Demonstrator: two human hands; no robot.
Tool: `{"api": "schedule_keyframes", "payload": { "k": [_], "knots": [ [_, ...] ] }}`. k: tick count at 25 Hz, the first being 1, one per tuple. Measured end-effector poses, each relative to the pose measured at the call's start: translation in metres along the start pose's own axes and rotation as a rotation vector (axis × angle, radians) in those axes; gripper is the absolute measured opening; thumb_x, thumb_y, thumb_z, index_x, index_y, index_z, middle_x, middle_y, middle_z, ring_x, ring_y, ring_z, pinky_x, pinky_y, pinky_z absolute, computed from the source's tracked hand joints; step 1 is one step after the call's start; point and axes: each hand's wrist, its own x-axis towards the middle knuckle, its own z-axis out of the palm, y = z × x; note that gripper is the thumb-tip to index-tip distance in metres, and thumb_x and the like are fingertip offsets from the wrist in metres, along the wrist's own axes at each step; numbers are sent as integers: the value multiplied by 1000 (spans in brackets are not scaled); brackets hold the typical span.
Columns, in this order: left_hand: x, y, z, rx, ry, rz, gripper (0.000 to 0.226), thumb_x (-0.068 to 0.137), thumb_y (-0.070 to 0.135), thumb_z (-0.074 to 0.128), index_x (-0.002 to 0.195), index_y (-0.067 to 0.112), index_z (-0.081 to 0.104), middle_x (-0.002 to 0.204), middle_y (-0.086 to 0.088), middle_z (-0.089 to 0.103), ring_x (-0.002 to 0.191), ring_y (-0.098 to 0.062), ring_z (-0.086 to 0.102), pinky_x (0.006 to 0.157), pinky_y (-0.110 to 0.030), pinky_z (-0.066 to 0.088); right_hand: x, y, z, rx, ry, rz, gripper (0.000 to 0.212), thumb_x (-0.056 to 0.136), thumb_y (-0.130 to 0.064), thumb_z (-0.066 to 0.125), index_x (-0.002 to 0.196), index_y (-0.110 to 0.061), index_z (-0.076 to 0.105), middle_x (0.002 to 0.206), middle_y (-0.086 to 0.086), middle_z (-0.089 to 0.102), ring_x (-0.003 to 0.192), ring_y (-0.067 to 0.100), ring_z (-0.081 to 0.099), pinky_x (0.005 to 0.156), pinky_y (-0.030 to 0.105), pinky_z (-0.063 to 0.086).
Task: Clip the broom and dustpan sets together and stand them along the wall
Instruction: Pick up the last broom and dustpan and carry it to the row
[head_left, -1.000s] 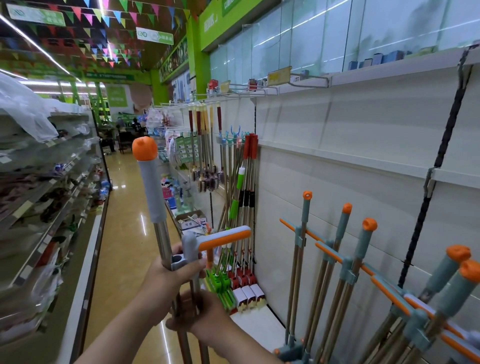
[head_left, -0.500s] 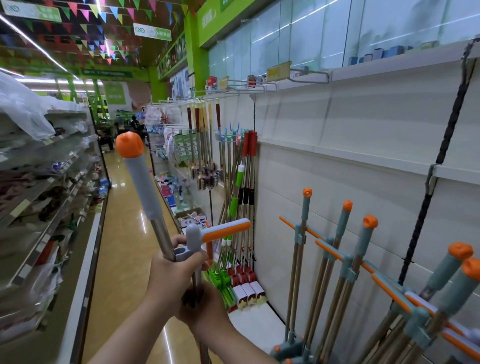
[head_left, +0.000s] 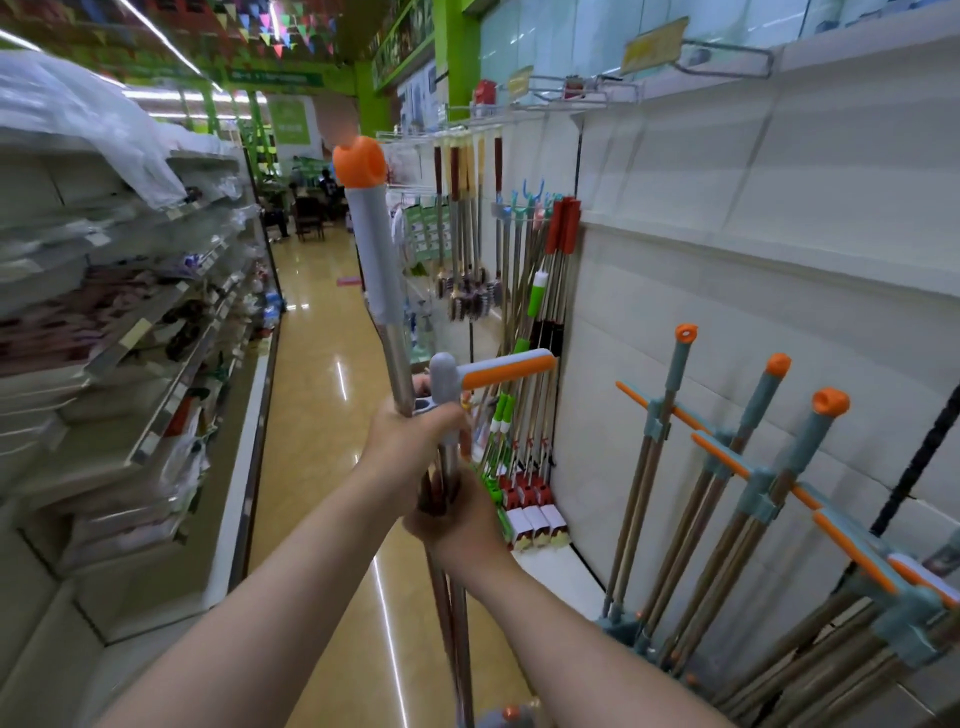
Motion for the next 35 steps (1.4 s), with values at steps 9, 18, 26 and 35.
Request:
{"api": "schedule_keyframes", "payload": {
  "k": [9, 18, 26, 35],
  "knots": [
    [-2, 11, 5, -78, 77, 52, 22, 75, -12, 59, 94, -2, 63, 67, -11, 55, 56, -19, 57, 50, -25, 51, 9, -5, 2, -45, -52, -43, 26, 74, -21, 73, 93, -12, 58, 84, 10, 66, 82, 28, 65, 67, 40, 54],
    [8, 12, 5, -64, 38, 47, 28, 71, -7, 64, 99, -5, 61, 73, -14, 56, 61, -23, 58, 53, -29, 51, 8, -1, -30, -102, -266, -11, 31, 77, -21, 78, 101, -17, 59, 90, 2, 68, 91, 23, 67, 88, 42, 54],
    [6, -6, -11, 23, -312, 189, 43, 89, 8, 69, 125, -3, 50, 104, -13, 66, 97, -24, 69, 87, -42, 58, 7, 5, -64, -372, -501, -27, 27, 87, -30, 75, 87, -38, 49, 84, -15, 57, 81, 3, 55, 77, 29, 43],
    [-5, -36, -45, 419, -542, 223, 26, 94, -6, 56, 119, -3, 56, 111, -21, 65, 106, -27, 68, 90, -41, 58, 12, 5, -79, -417, -539, -68, 35, 95, -25, 66, 128, -25, 54, 119, -4, 66, 111, 13, 61, 96, 31, 49]
  ]
}}
